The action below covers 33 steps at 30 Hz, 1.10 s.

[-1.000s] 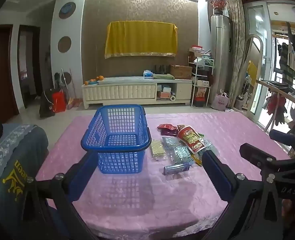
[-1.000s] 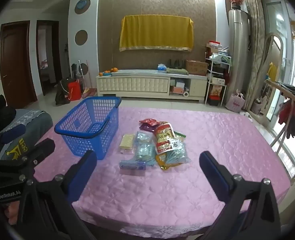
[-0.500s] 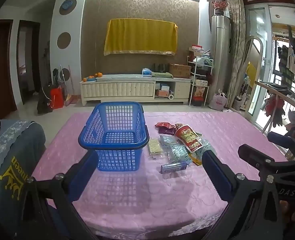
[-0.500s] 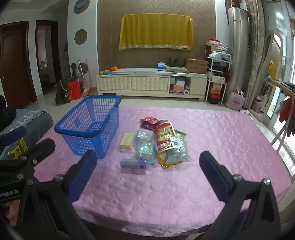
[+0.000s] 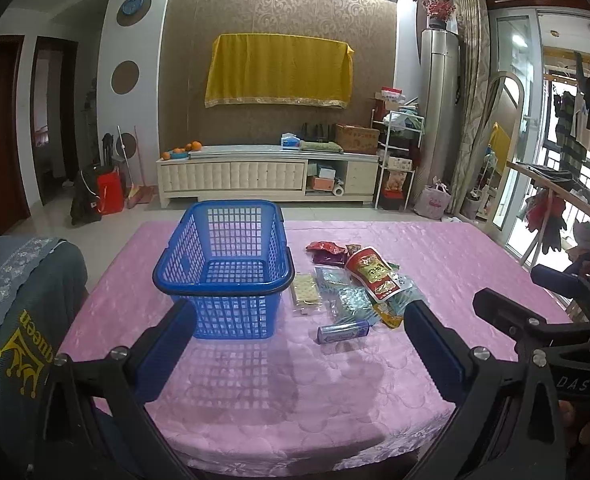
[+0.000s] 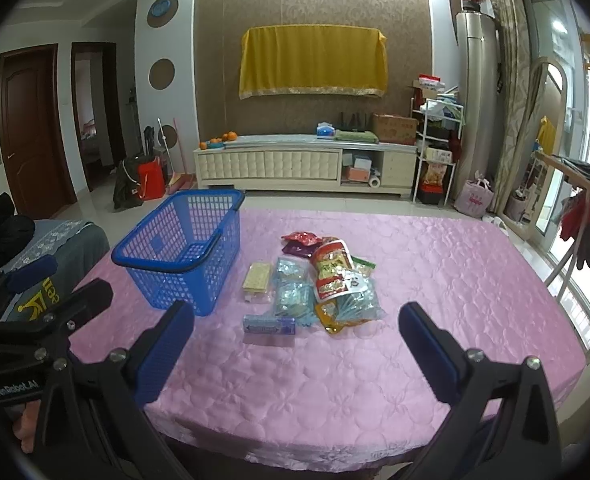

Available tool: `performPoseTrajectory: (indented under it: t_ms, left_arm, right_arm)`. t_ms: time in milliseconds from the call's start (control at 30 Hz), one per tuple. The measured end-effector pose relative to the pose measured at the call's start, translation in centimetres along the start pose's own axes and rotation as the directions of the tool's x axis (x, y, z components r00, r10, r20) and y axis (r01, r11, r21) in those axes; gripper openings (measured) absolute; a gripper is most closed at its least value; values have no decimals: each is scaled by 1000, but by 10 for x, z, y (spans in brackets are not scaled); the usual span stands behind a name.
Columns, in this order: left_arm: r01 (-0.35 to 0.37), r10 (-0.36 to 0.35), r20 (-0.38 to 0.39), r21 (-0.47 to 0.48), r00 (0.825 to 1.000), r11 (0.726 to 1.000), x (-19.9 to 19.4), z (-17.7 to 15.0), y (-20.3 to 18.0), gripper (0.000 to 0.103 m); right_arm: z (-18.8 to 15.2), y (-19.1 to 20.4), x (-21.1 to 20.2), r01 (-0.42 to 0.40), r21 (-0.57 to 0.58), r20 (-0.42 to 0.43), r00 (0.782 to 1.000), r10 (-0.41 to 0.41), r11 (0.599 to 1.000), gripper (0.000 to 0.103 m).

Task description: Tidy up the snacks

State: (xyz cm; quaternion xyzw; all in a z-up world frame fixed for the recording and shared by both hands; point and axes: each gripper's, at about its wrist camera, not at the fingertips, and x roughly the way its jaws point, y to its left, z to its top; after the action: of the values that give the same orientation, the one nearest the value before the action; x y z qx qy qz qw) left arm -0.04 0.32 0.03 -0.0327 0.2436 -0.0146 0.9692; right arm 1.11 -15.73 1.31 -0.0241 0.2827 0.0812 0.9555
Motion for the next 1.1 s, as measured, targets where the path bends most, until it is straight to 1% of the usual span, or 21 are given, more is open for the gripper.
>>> performPoseTrajectory:
  t_ms: [1100]
  left_arm:
    - [-7,7,-17,2,1000,1000,0,-3,0,103]
  right_arm:
    - [-5,-1,7,-11,19,-40,999,12,1000,103]
